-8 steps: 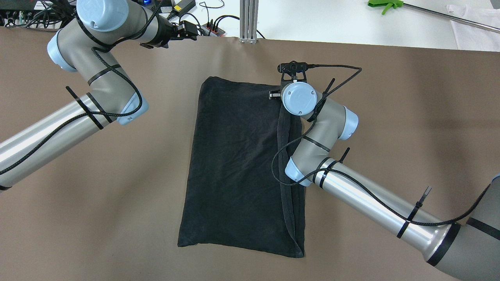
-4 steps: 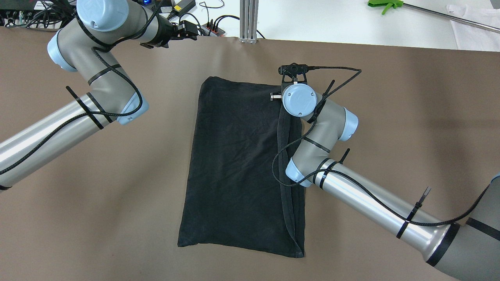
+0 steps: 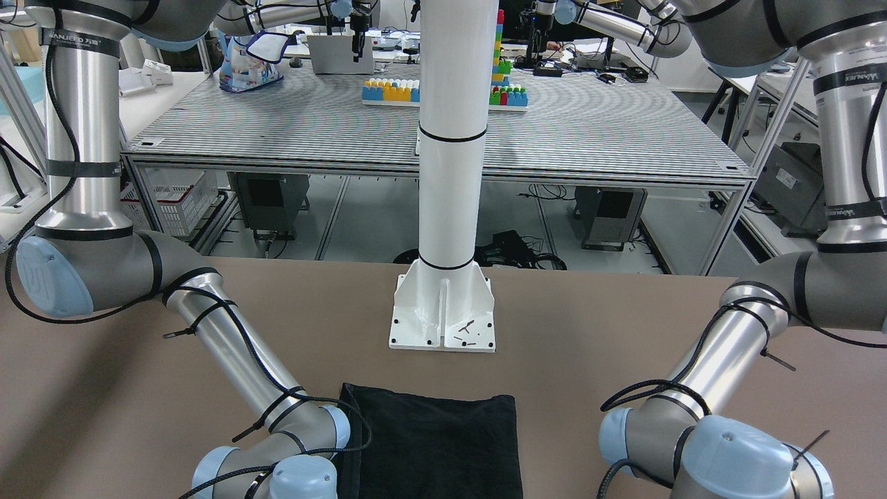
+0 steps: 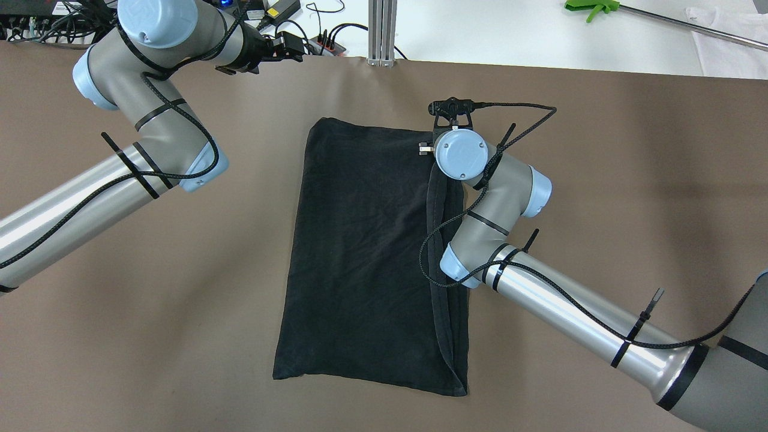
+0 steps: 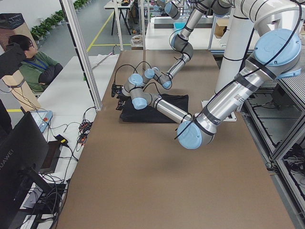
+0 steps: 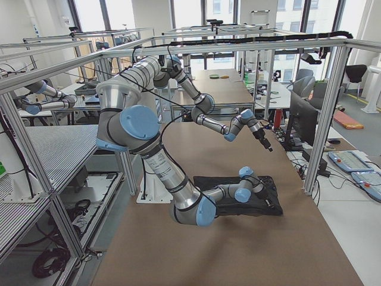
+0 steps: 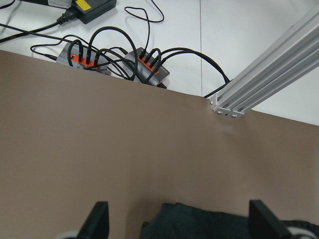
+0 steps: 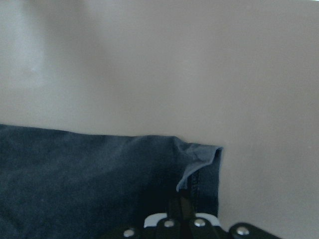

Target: Fold clothes

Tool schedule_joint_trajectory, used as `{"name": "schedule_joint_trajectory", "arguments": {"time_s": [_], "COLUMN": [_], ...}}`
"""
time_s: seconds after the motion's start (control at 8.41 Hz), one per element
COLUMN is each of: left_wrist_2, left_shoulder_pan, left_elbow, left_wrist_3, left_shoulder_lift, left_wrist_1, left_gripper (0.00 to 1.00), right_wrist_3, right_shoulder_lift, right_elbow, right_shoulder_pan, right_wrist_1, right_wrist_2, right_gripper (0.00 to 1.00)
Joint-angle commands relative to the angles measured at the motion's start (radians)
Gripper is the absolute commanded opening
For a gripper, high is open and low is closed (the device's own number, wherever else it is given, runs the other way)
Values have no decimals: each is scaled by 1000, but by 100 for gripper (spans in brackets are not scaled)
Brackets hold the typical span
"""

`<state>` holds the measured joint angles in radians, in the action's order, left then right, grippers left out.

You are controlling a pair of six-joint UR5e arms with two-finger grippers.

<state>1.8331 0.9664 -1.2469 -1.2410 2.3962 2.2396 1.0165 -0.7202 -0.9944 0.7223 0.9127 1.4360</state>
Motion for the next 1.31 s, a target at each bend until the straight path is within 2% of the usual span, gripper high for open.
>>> {"name": "schedule_joint_trajectory", "arguments": {"time_s": [0.0,0.12,0.48,0.59,0.71,0.95,1.19], "left_wrist_2": [0,0,0,0,0,0,0], "left_shoulder_pan": [-2,-2,-3,-2,-2,-2,-2], "left_elbow": [0,0,0,0,0,0,-3], "left_wrist_3": [0,0,-2,-2,-2,-2,-2], "left_shoulder_lift": [0,1,0,0,1,1,1], "left_wrist_1": [0,0,0,-1,-1,-1,-1], "left_gripper": [100,100,100,100,100,100,100], "right_wrist_3": [-7,-12,-19,-19,-18,-3,69], "right_shoulder_lift": [-85,-134,-174,-173,-170,-154,-176], "right_elbow": [-97,-154,-171,-171,-173,-202,-263], "right_shoulder_pan": [12,26,37,37,37,70,77], "right_wrist_1": [0,1,-27,-28,-28,-20,-12], "right_wrist_2": [29,65,75,75,80,182,208], "right_gripper": [0,0,2,65,94,94,94]}}
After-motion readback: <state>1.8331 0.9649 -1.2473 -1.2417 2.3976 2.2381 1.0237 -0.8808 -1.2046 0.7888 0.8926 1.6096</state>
